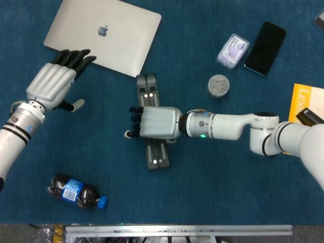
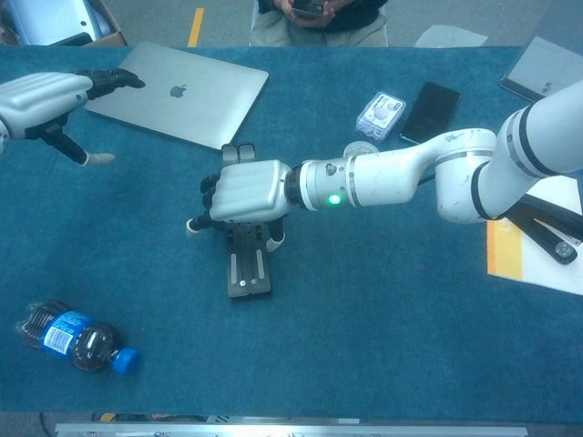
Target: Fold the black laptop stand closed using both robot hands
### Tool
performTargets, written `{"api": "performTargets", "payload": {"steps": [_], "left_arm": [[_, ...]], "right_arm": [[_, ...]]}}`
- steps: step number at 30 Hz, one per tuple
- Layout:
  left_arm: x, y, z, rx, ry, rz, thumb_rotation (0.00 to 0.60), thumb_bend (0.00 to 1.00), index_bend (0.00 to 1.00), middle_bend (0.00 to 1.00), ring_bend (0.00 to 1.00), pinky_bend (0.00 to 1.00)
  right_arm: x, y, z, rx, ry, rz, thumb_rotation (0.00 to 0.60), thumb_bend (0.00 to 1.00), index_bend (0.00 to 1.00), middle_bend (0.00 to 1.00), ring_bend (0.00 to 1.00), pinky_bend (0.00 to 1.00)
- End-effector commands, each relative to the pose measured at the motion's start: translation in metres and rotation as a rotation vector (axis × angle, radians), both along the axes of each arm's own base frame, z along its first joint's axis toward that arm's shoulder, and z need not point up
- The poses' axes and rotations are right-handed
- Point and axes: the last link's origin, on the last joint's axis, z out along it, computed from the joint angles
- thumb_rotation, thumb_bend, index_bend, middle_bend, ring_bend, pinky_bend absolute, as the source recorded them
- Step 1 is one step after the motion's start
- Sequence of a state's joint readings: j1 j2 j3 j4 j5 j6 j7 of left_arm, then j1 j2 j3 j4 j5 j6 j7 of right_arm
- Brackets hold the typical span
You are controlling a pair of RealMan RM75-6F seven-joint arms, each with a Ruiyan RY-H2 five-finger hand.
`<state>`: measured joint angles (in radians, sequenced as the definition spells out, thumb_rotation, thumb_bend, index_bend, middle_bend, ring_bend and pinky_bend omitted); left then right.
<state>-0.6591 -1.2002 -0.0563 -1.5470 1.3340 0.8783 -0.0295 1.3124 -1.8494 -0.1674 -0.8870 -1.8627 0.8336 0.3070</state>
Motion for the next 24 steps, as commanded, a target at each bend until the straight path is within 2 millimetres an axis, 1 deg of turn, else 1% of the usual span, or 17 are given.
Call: {"api": "performTargets", "payload": {"steps": [1,3,4,5,6,8,9,13,16,20,21,23,24], "left_arm": [[0.000,0.000,-0.001,-0.003,0.001,-0.002,0.600,0.26,0.00,0.00,0.00,0.00],[0.001,0.000,-0.001,-0.004,0.002,-0.004,0.600,0.26,0.00,0.00,0.00,0.00],[0.001,0.000,-0.001,-0.003,0.002,-0.005,0.600,0.26,0.00,0.00,0.00,0.00],[0.001,0.000,-0.001,-0.003,0.002,-0.006,0.600,0.26,0.00,0.00,0.00,0.00],[0.002,0.000,-0.001,-0.003,0.003,-0.007,0.600,0.26,0.00,0.00,0.00,0.00],[0.001,0.000,-0.001,-0.002,0.003,-0.005,0.600,0.26,0.00,0.00,0.00,0.00],[0.001,0.000,-0.001,-0.001,0.005,-0.005,0.600,0.26,0.00,0.00,0.00,0.00],[0.000,0.003,0.001,0.011,0.009,0.000,0.600,0.26,0.00,0.00,0.00,0.00],[-0.001,0.005,0.005,0.048,0.003,0.002,0.600,0.26,0.00,0.00,0.00,0.00],[-0.003,0.006,0.013,0.115,0.007,-0.005,0.600,0.26,0.00,0.00,0.00,0.00],[-0.003,0.007,0.015,0.136,0.010,-0.010,0.600,0.26,0.00,0.00,0.00,0.00],[-0.004,0.007,0.019,0.171,0.022,-0.017,0.600,0.26,0.00,0.00,0.00,0.00],[-0.004,0.007,0.022,0.197,0.033,-0.025,0.600,0.26,0.00,0.00,0.00,0.00]], "right_arm": [[-0.001,0.002,0.000,0.006,-0.003,0.000,0.600,0.13,0.17,0.55,0.25,0.14],[-0.002,0.003,0.001,0.013,-0.006,-0.010,0.600,0.12,0.17,0.48,0.22,0.14],[-0.003,0.004,0.001,0.014,-0.004,-0.015,0.600,0.11,0.15,0.42,0.19,0.14],[-0.003,0.004,0.001,0.015,-0.004,-0.017,0.600,0.11,0.12,0.35,0.15,0.14],[-0.003,0.005,0.002,0.011,-0.006,-0.018,0.600,0.11,0.06,0.27,0.11,0.14],[-0.003,0.005,0.004,0.003,-0.012,-0.024,0.600,0.11,0.01,0.19,0.06,0.14],[-0.003,0.005,0.006,-0.005,-0.022,-0.030,0.600,0.11,0.00,0.16,0.05,0.14],[-0.006,0.002,0.019,-0.070,-0.073,-0.065,0.600,0.11,0.00,0.14,0.03,0.12],[-0.013,-0.002,0.036,-0.166,-0.126,-0.102,0.600,0.11,0.00,0.13,0.03,0.11],[-0.031,-0.004,0.069,-0.318,-0.193,-0.171,0.600,0.11,0.00,0.13,0.03,0.11],[-0.038,-0.004,0.080,-0.366,-0.209,-0.196,0.600,0.11,0.00,0.13,0.03,0.11],[-0.048,-0.002,0.097,-0.438,-0.229,-0.231,0.600,0.11,0.00,0.16,0.03,0.11],[-0.056,-0.001,0.108,-0.487,-0.240,-0.251,0.600,0.11,0.00,0.17,0.03,0.11]]}}
